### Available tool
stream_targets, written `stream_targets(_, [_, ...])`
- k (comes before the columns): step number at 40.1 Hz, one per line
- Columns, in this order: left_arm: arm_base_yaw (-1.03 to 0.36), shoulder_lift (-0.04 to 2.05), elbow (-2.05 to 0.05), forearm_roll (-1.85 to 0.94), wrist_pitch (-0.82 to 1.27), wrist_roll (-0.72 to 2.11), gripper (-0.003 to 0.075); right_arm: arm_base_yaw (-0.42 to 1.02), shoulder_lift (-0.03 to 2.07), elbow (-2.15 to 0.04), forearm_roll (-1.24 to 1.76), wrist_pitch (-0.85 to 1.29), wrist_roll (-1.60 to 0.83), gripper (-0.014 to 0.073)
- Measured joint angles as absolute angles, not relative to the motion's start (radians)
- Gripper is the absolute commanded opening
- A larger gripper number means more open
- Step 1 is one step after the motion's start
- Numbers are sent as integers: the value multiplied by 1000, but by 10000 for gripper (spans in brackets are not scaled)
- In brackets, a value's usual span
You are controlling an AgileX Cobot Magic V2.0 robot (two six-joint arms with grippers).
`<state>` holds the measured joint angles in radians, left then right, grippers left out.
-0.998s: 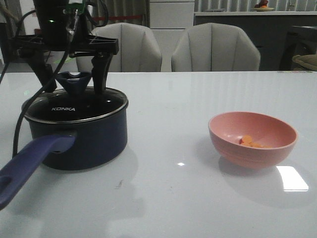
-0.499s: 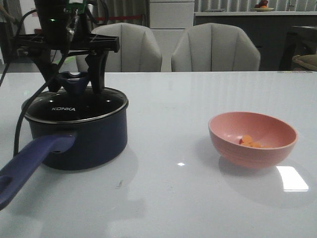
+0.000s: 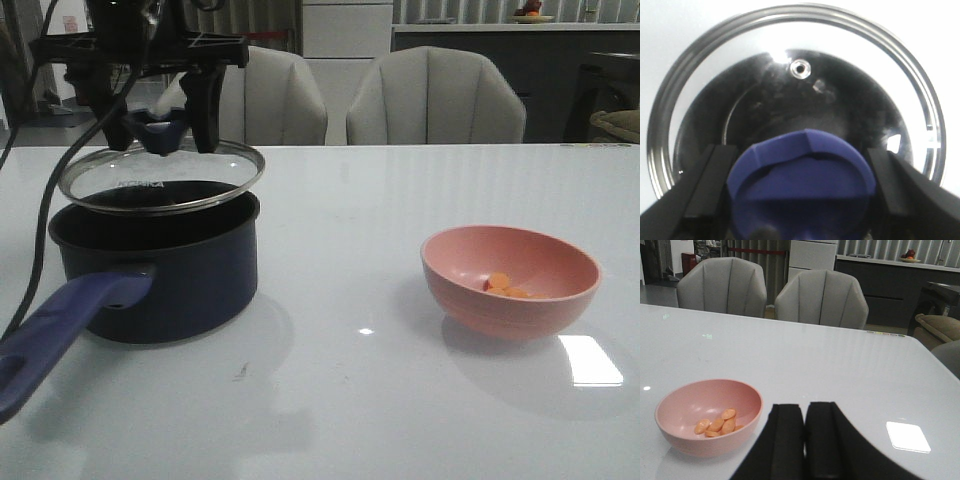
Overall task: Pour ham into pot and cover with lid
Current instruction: 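Lift the glass lid off the saucepan with the left gripper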
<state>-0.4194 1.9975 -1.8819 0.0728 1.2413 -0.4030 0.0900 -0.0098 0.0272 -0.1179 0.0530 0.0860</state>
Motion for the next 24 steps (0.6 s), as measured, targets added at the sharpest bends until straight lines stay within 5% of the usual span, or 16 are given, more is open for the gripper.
stream_targets(12, [-282, 1901, -1833, 68, 1246, -313, 224, 90, -10, 27, -118, 53, 86, 161])
stream_targets(24, [34, 1716, -1544, -13, 1128, -167, 224, 90, -10, 27, -118, 53, 86, 161])
